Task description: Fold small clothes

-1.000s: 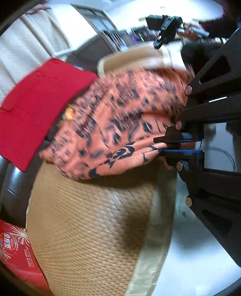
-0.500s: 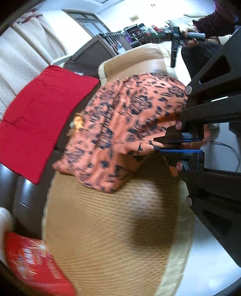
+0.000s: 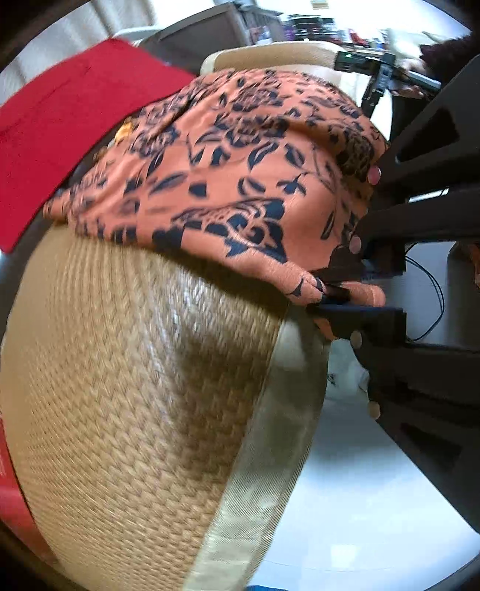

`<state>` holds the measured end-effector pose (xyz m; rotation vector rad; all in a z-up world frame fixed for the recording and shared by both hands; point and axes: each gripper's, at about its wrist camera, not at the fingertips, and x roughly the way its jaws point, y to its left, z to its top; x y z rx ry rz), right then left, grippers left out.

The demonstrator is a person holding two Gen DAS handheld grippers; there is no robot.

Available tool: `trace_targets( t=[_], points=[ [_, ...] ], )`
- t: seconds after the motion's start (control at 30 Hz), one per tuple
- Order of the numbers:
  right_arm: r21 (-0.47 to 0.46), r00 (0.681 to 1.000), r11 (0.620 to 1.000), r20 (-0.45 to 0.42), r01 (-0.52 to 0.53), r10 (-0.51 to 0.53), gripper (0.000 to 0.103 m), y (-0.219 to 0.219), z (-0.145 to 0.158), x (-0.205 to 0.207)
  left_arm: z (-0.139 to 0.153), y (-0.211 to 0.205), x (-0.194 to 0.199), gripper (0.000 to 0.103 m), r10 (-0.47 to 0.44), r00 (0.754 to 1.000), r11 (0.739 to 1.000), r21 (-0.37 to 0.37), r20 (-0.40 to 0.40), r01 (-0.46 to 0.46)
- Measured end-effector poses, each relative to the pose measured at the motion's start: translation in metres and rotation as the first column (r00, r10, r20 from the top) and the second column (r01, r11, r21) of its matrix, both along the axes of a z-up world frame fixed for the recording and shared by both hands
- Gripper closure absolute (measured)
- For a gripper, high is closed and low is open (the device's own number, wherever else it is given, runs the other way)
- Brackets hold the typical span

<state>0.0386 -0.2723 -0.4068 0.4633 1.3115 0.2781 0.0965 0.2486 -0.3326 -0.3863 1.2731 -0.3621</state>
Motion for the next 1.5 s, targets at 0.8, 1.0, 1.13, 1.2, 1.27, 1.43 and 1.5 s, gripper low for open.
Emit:
trace_targets(
  t=[0.8,1.0,1.13,1.2,1.27,1.43,1.5],
  points=[
    [0.125,0.969,0.987,0.239,-0.096,0.064,0.095,0.045,0.071,-0.018,-0.009,-0.011,0.001,0.096,-0.036,0.999,0.999,-0.038,0.001,0.036],
    [0.185,0.901,0.975,0.432,-0.125,0.034,0.095,0.048,0.151,-0.028,0.028,-0.021,0.0,0.097,-0.085,0.99,0.985,-0.142,0.109,0.101],
    [0.219,0.836,0.972,0.546,-0.084,-0.05,0.097,0.027,0.204,-0.012,0.064,-0.018,0.018,0.097,-0.08,0.984,0.969,-0.218,0.159,0.114],
    [0.258,0.801,0.966,0.585,-0.034,-0.128,0.097,0.001,0.227,0.005,0.081,-0.016,0.039,0.097,-0.06,0.983,0.957,-0.269,0.175,0.106],
    [0.299,0.757,0.954,0.616,0.033,-0.219,0.097,-0.03,0.249,0.028,0.098,-0.017,0.067,0.097,-0.037,0.981,0.951,-0.296,0.19,0.093],
    [0.314,0.761,0.938,0.568,0.15,-0.312,0.096,-0.077,0.27,0.093,0.121,-0.048,0.135,0.097,-0.04,0.974,0.962,-0.254,0.221,0.097],
    [0.278,0.828,0.948,0.487,0.156,-0.279,0.092,-0.073,0.258,0.111,0.121,-0.059,0.141,0.097,-0.06,0.97,0.962,-0.246,0.234,0.118]
  ],
)
